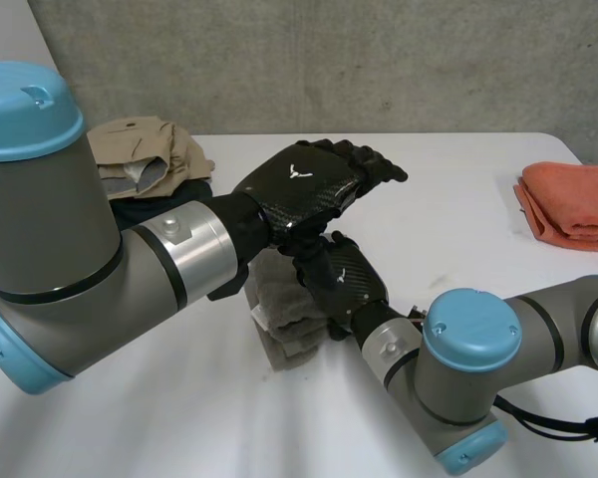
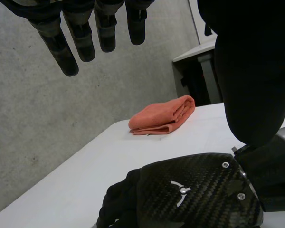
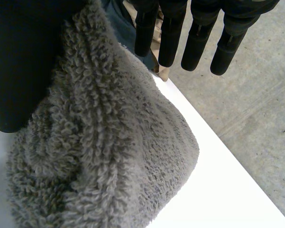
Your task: Fold the laundry.
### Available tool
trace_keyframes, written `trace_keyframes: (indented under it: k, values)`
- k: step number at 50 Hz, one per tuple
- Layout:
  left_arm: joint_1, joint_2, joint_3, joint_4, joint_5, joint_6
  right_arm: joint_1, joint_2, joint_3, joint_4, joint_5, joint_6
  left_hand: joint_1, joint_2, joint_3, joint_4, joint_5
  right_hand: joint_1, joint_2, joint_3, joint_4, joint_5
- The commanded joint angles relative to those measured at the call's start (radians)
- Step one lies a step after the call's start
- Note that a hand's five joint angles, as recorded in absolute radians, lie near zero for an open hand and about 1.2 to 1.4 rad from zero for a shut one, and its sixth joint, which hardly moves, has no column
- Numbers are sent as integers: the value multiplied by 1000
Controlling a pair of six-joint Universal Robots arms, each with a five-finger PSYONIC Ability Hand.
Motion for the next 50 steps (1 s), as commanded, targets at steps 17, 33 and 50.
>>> trace_keyframes:
  k: [17, 33, 50]
  values:
    - [10, 68, 38, 16, -2, -30, -119, -41, -295, 60, 57, 99, 40, 9, 21, 9, 12, 974, 975, 974, 988, 1052]
    - [10, 117, 53, 121, -62, -145, -563, 93, -799, 138, -4, 160, 37, 7, 18, 7, 9, 974, 975, 974, 988, 1052]
    - [-1, 48, 7, 122, -60, -141, -921, 541, -887, 126, -291, -27, 40, 9, 21, 9, 12, 974, 975, 974, 988, 1052]
